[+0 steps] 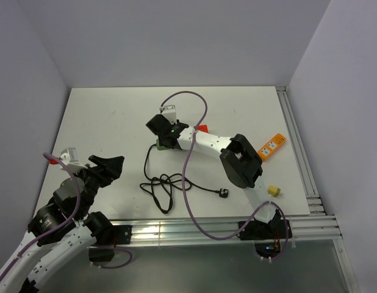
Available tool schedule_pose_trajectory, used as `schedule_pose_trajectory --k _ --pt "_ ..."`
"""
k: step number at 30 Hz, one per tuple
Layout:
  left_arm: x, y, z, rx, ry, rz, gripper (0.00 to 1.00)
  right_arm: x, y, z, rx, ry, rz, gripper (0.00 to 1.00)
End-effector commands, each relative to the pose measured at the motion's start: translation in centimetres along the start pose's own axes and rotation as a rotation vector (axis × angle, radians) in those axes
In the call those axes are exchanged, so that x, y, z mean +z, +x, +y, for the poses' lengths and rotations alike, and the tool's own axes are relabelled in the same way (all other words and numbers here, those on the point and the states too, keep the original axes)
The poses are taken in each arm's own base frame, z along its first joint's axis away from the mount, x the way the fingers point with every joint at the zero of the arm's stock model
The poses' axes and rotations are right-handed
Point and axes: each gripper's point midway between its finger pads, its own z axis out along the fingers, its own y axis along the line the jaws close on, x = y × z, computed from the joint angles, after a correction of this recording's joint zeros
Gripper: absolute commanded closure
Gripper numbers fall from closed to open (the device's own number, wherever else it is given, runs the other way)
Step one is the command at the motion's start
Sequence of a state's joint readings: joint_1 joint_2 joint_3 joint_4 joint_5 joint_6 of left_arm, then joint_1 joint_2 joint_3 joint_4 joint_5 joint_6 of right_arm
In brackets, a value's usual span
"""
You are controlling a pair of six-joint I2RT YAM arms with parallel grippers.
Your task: Insert the plug
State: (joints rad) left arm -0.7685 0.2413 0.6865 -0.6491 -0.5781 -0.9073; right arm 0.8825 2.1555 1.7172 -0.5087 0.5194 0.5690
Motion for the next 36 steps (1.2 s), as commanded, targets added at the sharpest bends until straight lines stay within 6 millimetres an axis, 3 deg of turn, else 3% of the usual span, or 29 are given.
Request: schedule_pose_trajectory --k 1,7,10,14,21,22,25,28,32,36 --pt "-0.2 -0.4 -0.7 -0.016 0.025 -0.001 0.21 3.2 7.6 -5.0 -0.110 0.169 0.204 1.00" --pt "-0.5 -0.7 -0.8 -0.028 0.034 -0.010 0.21 3.4 8.7 -4.7 -0.056 0.106 0.268 1.00" --pt "-0.4 -0.6 -0.7 -0.032 0.033 -0.010 0.21 3.4 12.6 -4.1 -0.049 0.056 0.346 1.00" --pt "-0.4 -0.2 -0.8 -0.032 0.036 0.010 0.21 4.5 16.2 -3.9 -0.022 0.009 0.428 1.00" --pt "-0.9 -0.8 -0.7 -0.042 0.029 0.000 0.21 6.1 16.7 -3.9 -0.006 0.000 0.425 1.00" --pt "-0.9 -0.8 -0.7 -0.049 0.030 -0.001 0.21 5.8 17.7 -4.4 -0.010 0.006 0.441 1.00" --pt "-0.9 -0.6 -0.8 -0.061 0.035 0.005 0.21 5.3 18.3 -5.3 -0.021 0.031 0.450 1.00" --pt "-0.8 -0.2 -1.0 -0.068 0.046 0.022 0.22 4.6 17.9 -5.8 -0.034 0.048 0.424 1.00" --pt "-0.6 0.2 -1.1 -0.073 0.048 0.037 0.23 3.7 17.8 -6.0 -0.025 0.035 0.419 1.00" --pt "-0.6 0.3 -1.2 -0.080 0.046 0.042 0.23 3.8 19.3 -5.9 -0.019 0.025 0.433 1.00"
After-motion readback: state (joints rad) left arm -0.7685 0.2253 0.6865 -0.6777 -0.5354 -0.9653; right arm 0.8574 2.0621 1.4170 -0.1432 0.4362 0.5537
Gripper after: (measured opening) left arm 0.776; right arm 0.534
